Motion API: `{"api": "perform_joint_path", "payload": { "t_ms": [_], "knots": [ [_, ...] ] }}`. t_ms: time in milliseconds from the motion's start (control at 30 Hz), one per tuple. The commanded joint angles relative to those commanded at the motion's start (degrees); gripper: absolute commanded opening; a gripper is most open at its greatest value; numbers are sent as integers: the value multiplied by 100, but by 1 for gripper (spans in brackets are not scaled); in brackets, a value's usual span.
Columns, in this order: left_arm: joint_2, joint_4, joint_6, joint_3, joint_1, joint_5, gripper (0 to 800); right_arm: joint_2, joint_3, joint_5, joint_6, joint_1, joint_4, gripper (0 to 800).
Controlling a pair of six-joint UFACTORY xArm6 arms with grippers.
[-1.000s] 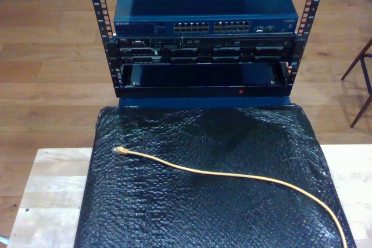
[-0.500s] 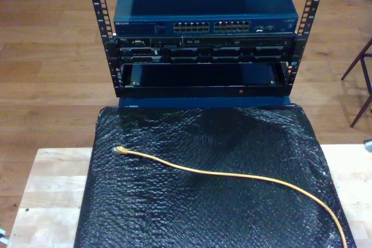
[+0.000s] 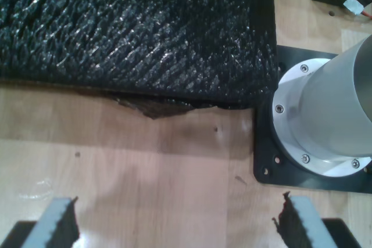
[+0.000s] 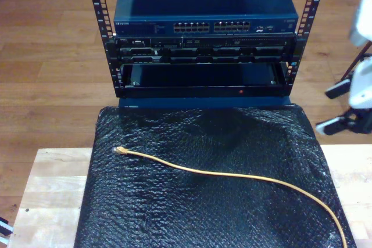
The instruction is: Grab the cable and plug it in
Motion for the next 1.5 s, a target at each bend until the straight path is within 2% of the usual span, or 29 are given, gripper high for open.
{"api": "perform_joint_path", "payload": {
  "t_ms": [333, 567, 833, 1067, 1300, 1500],
  "knots": [
    [9, -114, -26, 18, -9, 0, 800, 615, -79, -686, 475, 1160, -44, 794],
    [9, -114, -325, 26, -211, 9, 800, 1099, -229, -1029, 554, 1723, -158, 794],
    [9, -123, -422, 53, -316, 0, 800, 1829, -633, -1407, 1073, 2576, -879, 796],
    [0, -123, -501, 70, -334, -9, 800, 2646, -1266, -1503, 1600, 3218, -1371, 794],
    [9, -123, -545, 70, -334, -9, 800, 3719, -2101, -1503, 2497, 3938, -2435, 794],
    [9, -123, -589, 70, -334, -9, 800, 4422, -2690, -1503, 2813, 4229, -2602, 794]
  ]
}}
